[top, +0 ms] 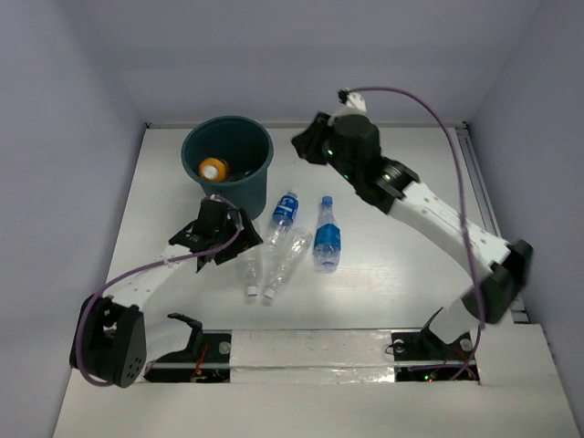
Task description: Put the plastic bottles in the bin
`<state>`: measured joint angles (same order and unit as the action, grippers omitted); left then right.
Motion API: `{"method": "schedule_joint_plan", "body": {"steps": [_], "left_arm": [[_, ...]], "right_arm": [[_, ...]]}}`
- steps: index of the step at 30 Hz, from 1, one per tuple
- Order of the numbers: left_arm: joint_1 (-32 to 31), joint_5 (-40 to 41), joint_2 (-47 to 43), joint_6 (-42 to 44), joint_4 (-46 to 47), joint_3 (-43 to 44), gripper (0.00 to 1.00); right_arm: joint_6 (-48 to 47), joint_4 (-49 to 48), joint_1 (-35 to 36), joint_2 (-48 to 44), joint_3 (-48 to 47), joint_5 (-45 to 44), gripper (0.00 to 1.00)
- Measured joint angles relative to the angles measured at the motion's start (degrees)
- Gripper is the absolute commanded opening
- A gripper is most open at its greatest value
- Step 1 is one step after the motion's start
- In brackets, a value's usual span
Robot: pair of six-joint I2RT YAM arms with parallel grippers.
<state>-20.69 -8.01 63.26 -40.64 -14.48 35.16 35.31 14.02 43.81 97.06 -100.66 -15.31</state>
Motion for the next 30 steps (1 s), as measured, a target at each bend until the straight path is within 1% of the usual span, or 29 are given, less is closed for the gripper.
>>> {"method": "schedule_joint_plan", "body": {"steps": [1,2,3,4,5,6,7,8,10,11,13,16,20,22,23,25,27,29,30], "left_arm": [[-0.17,0.61,1.99,0.33,1.01,0.00,0.83],[-0.22,1.09,3.67,0.59,1.81,0.00,0.82],[-0.33,1.75,5.62,0.92,2.67,0.00,0.81],[-0.55,2.56,7.19,1.25,3.23,0.02,0.77],[-0.63,3.28,8.83,1.51,3.85,0.02,0.74],[-0.70,3.96,10.25,1.81,4.44,0.02,0.70],[-0.72,4.55,11.32,2.01,5.01,0.02,0.57],[-0.83,5.25,12.22,2.05,5.64,0.02,0.51],[-1.11,5.68,13.14,2.34,6.95,0.26,0.40],[-1.29,6.10,13.11,2.34,7.48,0.35,0.36],[-1.92,6.80,12.63,2.29,7.52,0.39,0.33],[-3.13,7.63,9.44,2.23,5.11,0.39,0.33],[-5.18,7.89,-1.14,1.14,-1.11,0.63,0.31],[-6.03,7.39,-7.06,0.33,-5.40,2.36,0.31],[-6.43,7.08,-9.51,-0.09,-7.61,3.93,0.31],[-7.02,6.97,-13.33,-0.72,-12.11,9.40,0.32],[-7.10,7.93,-14.56,-0.83,-16.06,17.42,0.32],[-7.10,9.86,-13.51,-0.55,-17.73,26.86,0.32],[-7.10,11.13,-12.24,-0.15,-18.49,31.89,0.32]], "right_arm": [[0.00,-1.68,-0.17,-5.60,6.84,-0.17,0.37],[0.07,-1.75,-0.24,-9.88,11.69,-0.26,0.54],[0.37,-2.38,-0.31,-13.40,15.91,-0.35,0.64],[0.37,-3.78,-0.74,-16.68,20.57,-0.37,0.73],[0.66,-4.11,-1.14,-19.21,24.76,-0.20,0.79],[1.11,-4.15,-1.68,-20.70,28.13,0.28,0.88],[1.64,-4.22,-2.58,-21.31,31.17,1.03,0.91],[2.16,-4.35,-3.82,-21.20,34.12,1.92,0.93],[2.67,-3.37,-6.05,-18.99,38.05,3.67,0.94],[2.71,-2.43,-7.02,-17.07,39.21,4.46,0.94],[2.49,-0.87,-8.31,-12.39,39.76,5.79,0.94],[1.95,0.00,-8.87,-6.40,39.69,8.04,0.94],[1.27,1.14,-9.16,0.81,37.77,9.40,0.91],[0.66,1.81,-9.40,3.76,36.57,9.73,0.83],[0.44,2.21,-9.70,5.07,35.87,9.77,0.74],[0.15,2.23,-10.12,6.73,35.39,9.79,0.61],[-0.02,2.58,-10.49,7.37,35.41,9.77,0.45],[0.00,2.32,-10.69,7.04,35.47,9.53,0.43],[0.02,2.25,-10.75,6.54,35.65,9.29,0.39]]}}
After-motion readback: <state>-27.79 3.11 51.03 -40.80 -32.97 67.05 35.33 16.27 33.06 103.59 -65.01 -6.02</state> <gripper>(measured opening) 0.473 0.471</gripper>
